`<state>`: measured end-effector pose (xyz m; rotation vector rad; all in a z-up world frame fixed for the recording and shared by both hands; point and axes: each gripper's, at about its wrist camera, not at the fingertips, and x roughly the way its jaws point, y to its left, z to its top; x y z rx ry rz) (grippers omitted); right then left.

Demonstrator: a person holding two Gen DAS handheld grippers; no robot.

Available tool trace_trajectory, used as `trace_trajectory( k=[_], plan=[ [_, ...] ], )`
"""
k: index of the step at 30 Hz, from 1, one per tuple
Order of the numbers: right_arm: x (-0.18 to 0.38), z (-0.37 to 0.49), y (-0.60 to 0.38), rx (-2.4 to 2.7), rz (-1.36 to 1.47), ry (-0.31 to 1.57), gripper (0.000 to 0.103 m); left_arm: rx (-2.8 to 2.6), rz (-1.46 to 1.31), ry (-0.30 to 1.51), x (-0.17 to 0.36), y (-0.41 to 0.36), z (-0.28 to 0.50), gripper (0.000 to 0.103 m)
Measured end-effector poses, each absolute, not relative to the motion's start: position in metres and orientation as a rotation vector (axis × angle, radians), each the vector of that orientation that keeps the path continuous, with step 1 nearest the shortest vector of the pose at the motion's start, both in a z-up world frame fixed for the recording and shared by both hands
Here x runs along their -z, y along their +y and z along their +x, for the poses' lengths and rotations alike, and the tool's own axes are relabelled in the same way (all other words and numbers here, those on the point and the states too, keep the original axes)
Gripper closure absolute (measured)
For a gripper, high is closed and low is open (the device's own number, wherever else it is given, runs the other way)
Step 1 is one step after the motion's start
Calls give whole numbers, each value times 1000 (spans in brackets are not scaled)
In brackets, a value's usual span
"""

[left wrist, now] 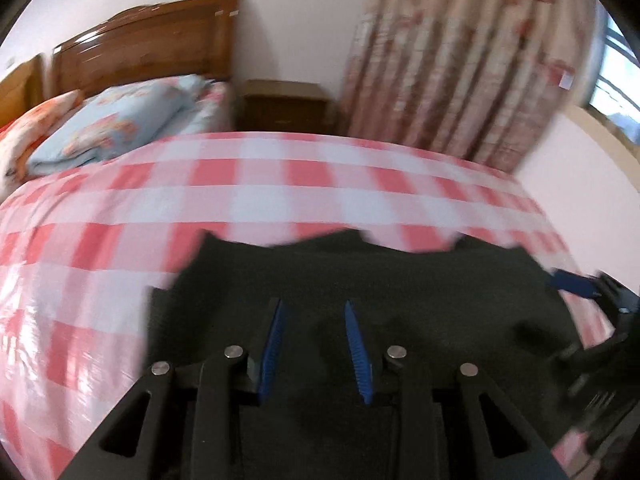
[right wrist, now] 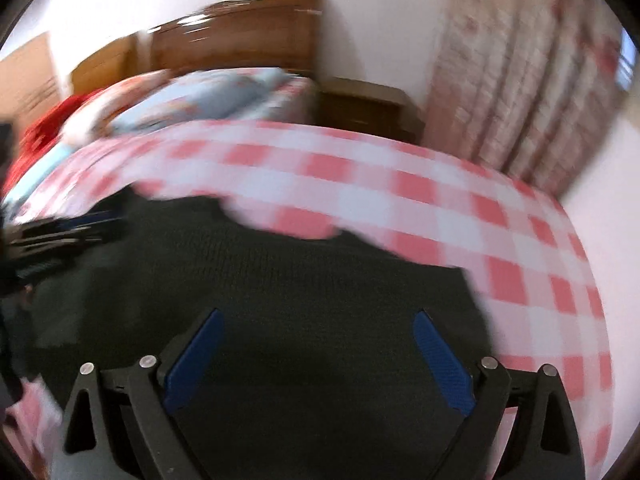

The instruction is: Fold small clothes

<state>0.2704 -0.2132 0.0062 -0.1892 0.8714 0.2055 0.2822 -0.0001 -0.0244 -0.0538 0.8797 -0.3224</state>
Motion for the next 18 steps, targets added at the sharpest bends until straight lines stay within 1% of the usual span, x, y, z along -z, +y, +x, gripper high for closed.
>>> trace_trajectory(
  k=[3, 5, 8, 11, 14, 18],
  plan=[
    [10, 257, -176, -285, -285, 894, 0, 366, 7, 911, 37, -24, 264, 71],
    [25, 254, -166, -295, -338, 916, 0, 361, 52, 876, 43, -26, 256, 71],
    [23, 253, -192, -270, -260, 916, 0, 352, 37, 855, 42, -7, 249, 69],
    [22, 253, -226, -184, -222, 914, 0, 261, 40, 832, 42, 25, 245, 69],
    [24, 248, -268, -117, -124, 922, 0, 251, -46, 816, 45, 63, 244, 69],
    [22, 246, -284, -57, -97, 922, 0, 221, -115, 817, 39, 73, 238, 70]
  ],
)
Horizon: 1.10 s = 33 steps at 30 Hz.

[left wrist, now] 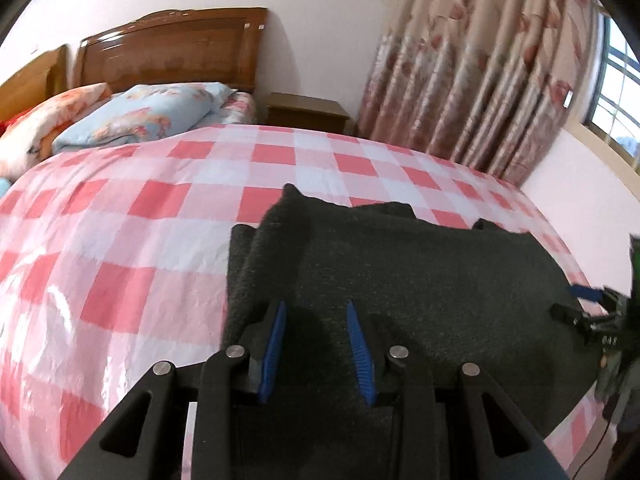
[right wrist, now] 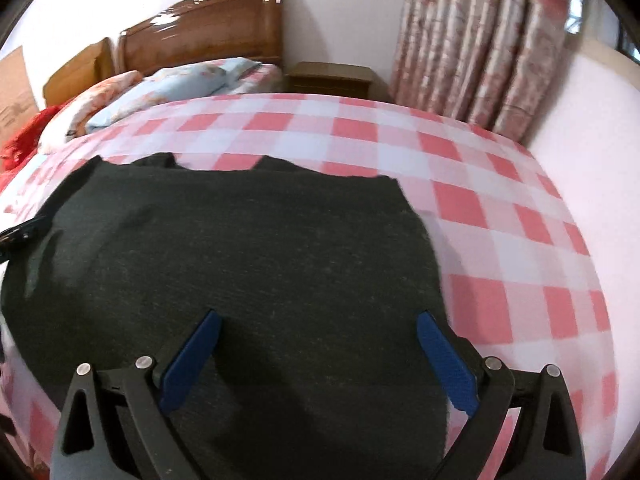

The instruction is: Fold small clothes

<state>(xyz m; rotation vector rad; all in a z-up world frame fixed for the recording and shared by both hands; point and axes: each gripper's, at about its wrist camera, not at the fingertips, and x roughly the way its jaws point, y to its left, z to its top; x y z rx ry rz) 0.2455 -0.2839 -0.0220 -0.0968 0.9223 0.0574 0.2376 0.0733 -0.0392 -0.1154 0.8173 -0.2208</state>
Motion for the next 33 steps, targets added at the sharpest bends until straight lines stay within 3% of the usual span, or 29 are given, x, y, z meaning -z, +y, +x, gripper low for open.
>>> trace_trajectory(
  k=[5, 10, 18, 22, 33],
  plan=[
    [5, 226, -235, -195, -131, 862, 0, 311, -70, 786, 22, 24, 217, 72],
    [20, 202, -166, -356, -357, 853, 0, 356, 110, 814, 36, -26, 203, 72],
    [26, 201, -247, -271, -170, 894, 0, 281, 32, 805, 44, 38, 197, 70],
    [23, 186, -276, -181, -162, 889, 0, 327, -96, 794, 45, 74, 188, 74],
    [9, 153, -184, -384, -288, 788, 0, 386, 150, 782, 40, -20, 151, 74]
  ],
)
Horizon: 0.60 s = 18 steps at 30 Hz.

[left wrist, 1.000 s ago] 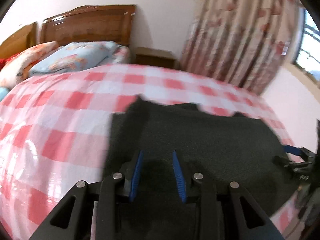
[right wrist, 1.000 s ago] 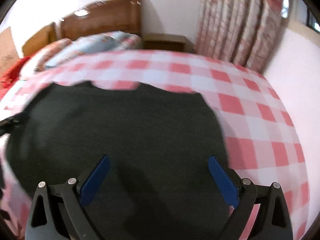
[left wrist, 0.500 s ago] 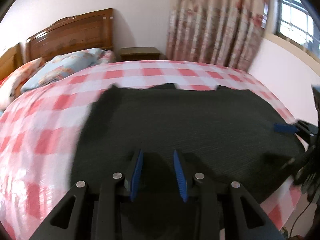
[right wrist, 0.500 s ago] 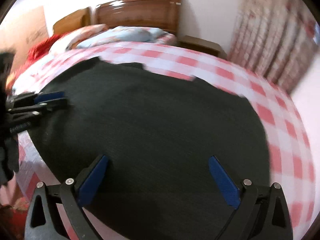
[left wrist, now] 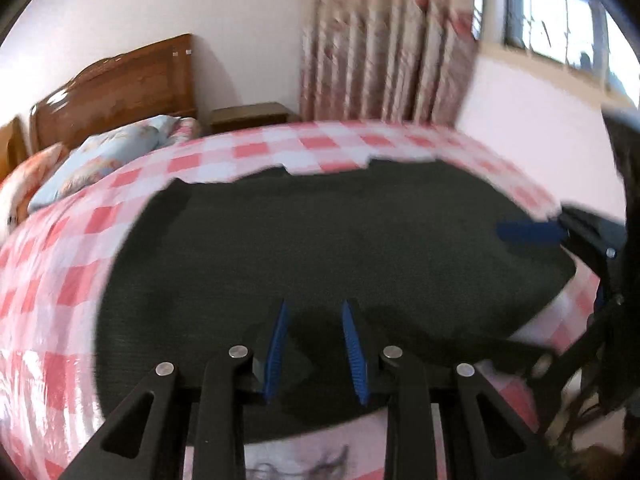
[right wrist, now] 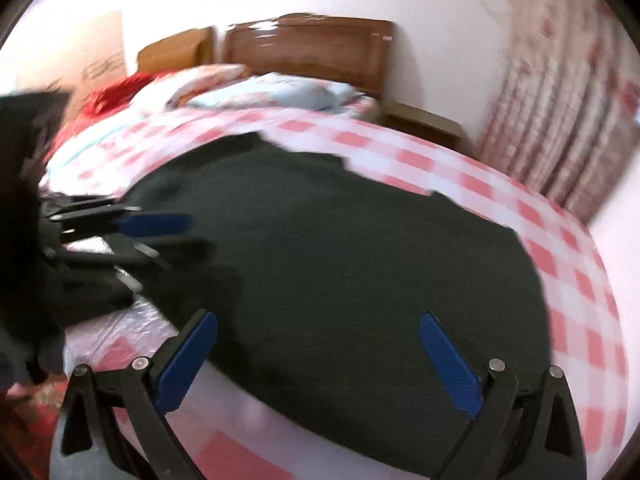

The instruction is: Fold small clothes

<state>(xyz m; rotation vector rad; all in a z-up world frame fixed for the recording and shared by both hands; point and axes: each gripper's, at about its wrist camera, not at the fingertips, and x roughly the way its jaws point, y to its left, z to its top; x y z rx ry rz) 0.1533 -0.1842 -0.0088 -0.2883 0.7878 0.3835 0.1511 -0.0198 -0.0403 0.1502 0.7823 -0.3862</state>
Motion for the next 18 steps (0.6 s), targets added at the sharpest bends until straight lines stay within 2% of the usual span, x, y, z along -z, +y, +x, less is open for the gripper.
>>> trace_trajectory(
  k=[5, 12, 18],
  plan=[
    [34, 159, -193, -351, -292, 856, 0, 381, 122, 765, 45, -7, 152, 69],
    [29, 147, -262, -297, -163, 880, 0, 317, 56, 773, 46, 35, 149, 69],
    [5, 147, -268, -289, -67, 831, 0, 280, -38, 770, 32, 51, 152, 70]
  ],
)
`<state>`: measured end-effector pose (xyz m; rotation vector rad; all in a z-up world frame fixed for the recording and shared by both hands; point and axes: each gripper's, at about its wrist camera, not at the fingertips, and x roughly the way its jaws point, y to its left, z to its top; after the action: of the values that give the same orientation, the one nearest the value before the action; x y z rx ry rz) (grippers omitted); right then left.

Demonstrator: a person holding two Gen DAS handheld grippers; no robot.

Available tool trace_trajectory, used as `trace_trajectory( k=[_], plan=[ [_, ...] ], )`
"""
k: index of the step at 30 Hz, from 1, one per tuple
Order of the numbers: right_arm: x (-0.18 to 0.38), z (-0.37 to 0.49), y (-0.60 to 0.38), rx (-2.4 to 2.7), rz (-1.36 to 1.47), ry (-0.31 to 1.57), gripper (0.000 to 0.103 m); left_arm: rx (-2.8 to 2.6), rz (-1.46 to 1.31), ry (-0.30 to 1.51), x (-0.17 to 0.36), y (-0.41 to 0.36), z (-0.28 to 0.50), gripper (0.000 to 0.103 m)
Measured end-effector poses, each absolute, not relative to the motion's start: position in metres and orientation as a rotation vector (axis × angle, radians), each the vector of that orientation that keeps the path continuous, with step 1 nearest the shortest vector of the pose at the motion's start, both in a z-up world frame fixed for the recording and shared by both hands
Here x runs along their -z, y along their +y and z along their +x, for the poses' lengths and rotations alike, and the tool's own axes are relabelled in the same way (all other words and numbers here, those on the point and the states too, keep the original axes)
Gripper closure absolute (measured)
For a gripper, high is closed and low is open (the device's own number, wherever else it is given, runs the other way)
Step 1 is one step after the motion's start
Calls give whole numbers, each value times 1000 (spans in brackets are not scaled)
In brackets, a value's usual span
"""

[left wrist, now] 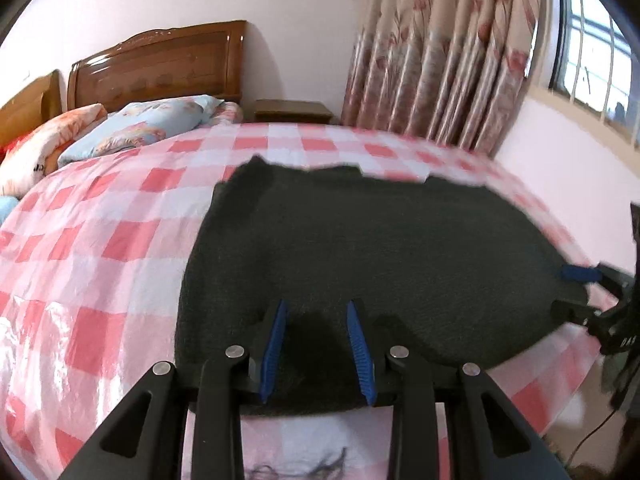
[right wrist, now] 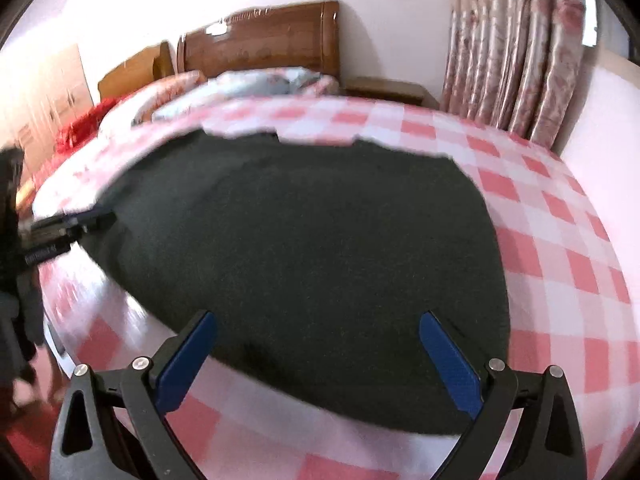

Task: Fold small clothes
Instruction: 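Release the black sweater and hold both grippers above it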

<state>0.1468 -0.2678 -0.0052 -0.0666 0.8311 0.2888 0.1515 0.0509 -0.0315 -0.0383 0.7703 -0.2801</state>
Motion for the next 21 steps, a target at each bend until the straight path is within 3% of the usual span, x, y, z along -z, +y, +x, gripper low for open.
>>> trace_trajectory(
  k=[9, 21],
  plan=[
    [23, 183, -190, -240, -236, 804, 0, 249, 115, 796, 47, 8, 170, 69],
    [30, 136, -274, -170, -229, 833, 0, 282, 88, 744, 51, 26, 159, 66]
  ],
)
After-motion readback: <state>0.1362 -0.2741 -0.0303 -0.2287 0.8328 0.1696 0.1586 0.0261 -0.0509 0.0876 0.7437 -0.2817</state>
